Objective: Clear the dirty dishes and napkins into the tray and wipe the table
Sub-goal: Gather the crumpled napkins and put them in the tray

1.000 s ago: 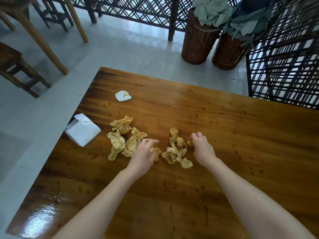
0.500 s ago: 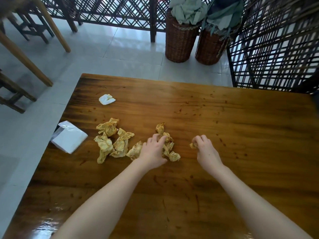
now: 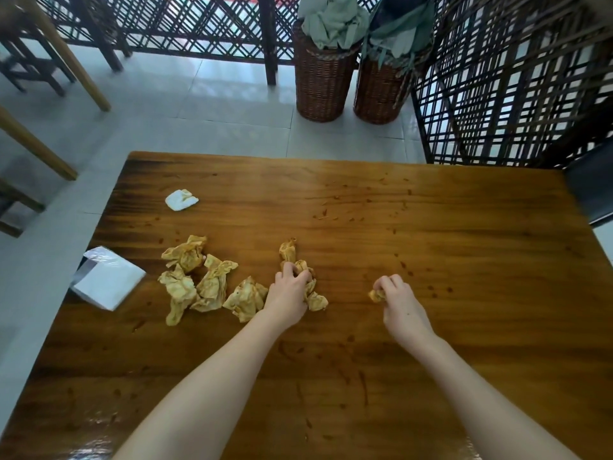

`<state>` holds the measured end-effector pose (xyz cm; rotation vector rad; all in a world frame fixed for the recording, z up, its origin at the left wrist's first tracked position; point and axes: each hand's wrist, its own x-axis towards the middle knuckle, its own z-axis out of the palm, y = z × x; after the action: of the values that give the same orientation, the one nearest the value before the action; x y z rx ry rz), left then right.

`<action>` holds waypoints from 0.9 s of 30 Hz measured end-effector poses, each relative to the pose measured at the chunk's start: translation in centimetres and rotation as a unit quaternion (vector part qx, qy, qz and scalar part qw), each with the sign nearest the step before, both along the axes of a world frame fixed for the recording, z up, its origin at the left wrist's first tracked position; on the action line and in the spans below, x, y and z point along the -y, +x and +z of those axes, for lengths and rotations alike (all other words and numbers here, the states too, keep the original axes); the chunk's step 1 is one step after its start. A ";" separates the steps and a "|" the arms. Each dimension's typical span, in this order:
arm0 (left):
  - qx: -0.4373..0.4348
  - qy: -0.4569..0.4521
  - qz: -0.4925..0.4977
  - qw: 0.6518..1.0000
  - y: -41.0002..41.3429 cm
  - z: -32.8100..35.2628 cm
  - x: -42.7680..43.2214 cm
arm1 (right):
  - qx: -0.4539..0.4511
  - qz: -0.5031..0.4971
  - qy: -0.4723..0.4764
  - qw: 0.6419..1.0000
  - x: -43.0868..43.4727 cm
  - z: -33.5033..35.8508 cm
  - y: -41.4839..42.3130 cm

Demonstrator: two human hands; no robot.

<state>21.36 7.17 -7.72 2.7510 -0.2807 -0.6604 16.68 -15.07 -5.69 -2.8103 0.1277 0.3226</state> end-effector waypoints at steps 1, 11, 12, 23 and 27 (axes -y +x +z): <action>0.004 -0.008 0.006 1.000 -0.1 0.0 0.0 | -0.003 -0.002 0.000 1.000 0.1 0.0 -0.2; 0.004 -0.062 0.036 0.997 -0.9 0.4 -0.3 | 0.000 -0.002 -0.002 1.000 1.1 -0.1 -1.4; 0.011 -0.069 0.036 0.997 -1.1 0.5 -0.4 | 0.001 0.000 0.000 1.000 1.1 0.0 -1.4; 0.068 -0.132 0.008 0.989 -1.5 3.4 0.4 | 0.013 -0.008 0.006 1.000 0.6 1.7 -1.7; 0.073 -0.136 -0.019 0.988 -1.8 4.3 2.3 | 0.017 -0.021 0.011 1.000 1.7 2.6 -2.7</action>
<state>19.54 4.84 -3.40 2.5393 -0.4230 -0.3954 13.99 -16.76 -3.06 -2.7866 0.1737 0.2652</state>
